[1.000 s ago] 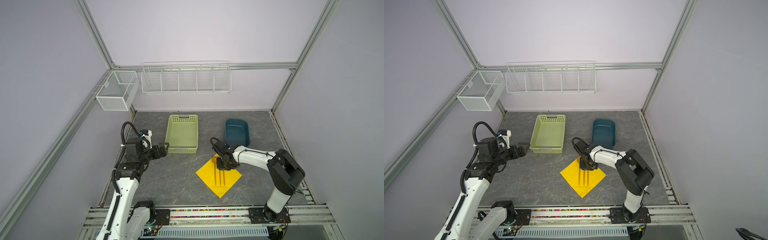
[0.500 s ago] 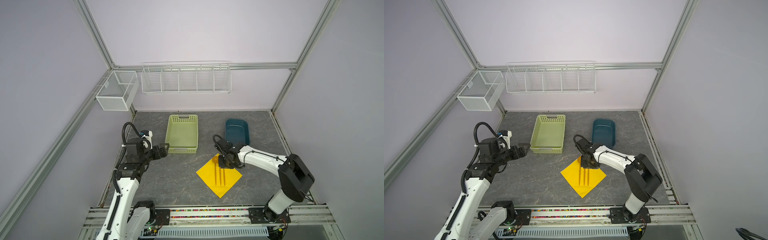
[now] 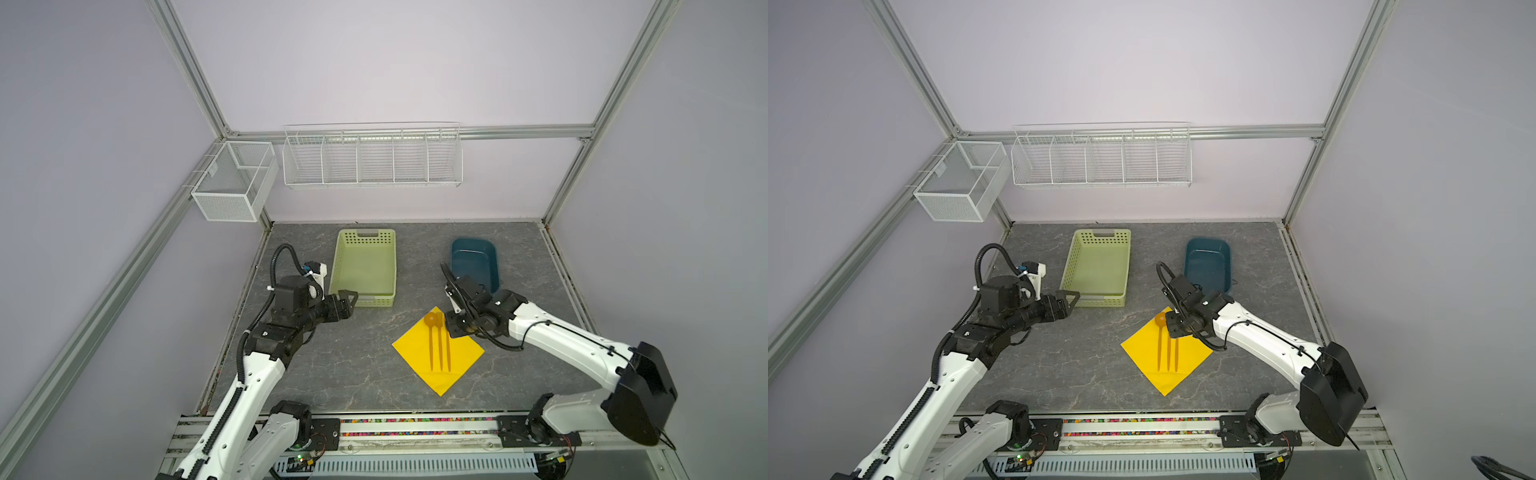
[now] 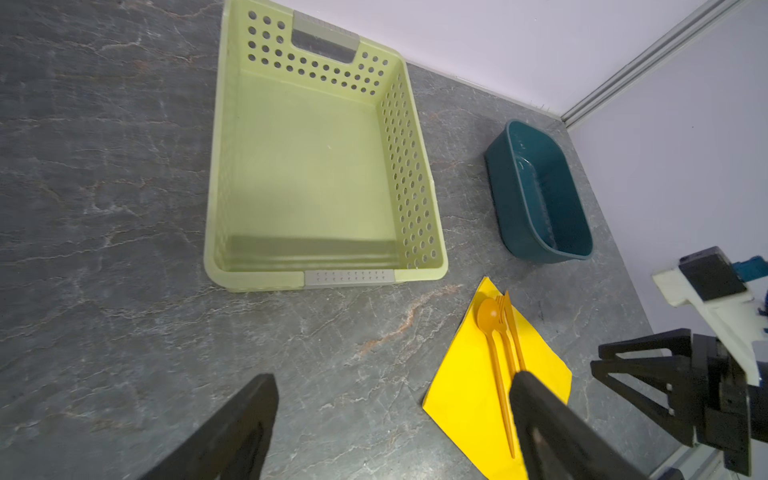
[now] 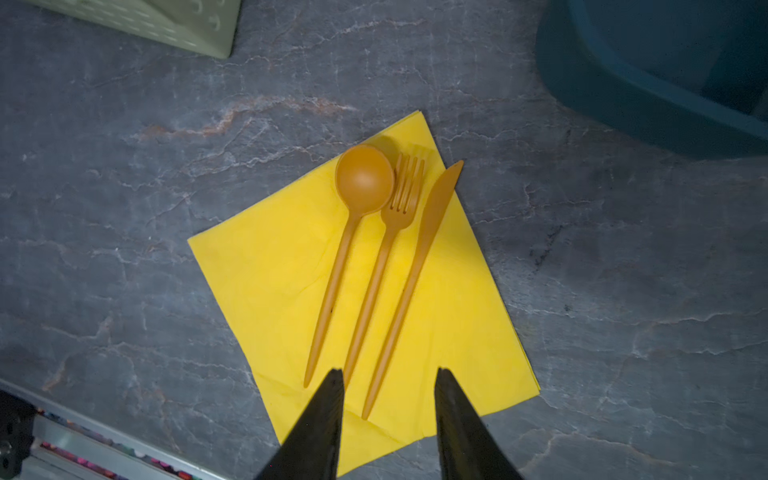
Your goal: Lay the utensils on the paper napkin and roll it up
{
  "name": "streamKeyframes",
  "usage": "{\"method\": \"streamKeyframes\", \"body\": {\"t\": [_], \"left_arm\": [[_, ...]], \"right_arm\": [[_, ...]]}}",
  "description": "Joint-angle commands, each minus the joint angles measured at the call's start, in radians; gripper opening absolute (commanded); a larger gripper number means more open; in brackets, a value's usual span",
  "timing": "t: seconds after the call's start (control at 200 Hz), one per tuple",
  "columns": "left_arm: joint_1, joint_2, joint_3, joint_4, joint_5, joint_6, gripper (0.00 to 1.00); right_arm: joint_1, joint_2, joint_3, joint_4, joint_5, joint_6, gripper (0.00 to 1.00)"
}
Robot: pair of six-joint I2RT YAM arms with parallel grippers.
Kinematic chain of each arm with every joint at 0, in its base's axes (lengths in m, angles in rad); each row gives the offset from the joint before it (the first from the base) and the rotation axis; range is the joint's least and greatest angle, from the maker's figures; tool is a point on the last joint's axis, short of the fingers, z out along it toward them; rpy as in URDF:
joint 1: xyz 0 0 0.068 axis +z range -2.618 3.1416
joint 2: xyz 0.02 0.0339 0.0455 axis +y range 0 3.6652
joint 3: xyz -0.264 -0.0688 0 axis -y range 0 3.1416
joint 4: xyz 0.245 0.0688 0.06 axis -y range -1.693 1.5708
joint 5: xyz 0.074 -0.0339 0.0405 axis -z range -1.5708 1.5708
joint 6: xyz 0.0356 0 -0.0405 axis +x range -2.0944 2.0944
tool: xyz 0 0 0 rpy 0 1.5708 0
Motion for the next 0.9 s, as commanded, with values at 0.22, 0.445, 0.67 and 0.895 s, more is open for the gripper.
{"method": "streamKeyframes", "body": {"t": [0.22,0.445,0.67,0.895], "left_arm": [[-0.260,0.087,-0.047,0.088,-0.141,-0.179,0.80],[-0.387,0.170,-0.087,0.178,-0.155,-0.269,0.69],[-0.451,0.259,-0.130,0.283,-0.144,-0.317,0.58],[-0.470,0.361,-0.186,0.468,-0.061,-0.392,0.50]], "right_arm": [[0.106,-0.180,-0.167,0.096,-0.110,-0.420,0.45],[0.274,-0.241,-0.247,0.196,-0.074,-0.597,0.58],[0.417,-0.126,-0.259,0.158,0.002,-0.712,0.64],[0.514,-0.012,-0.274,0.171,0.100,-0.749,0.70]]}}
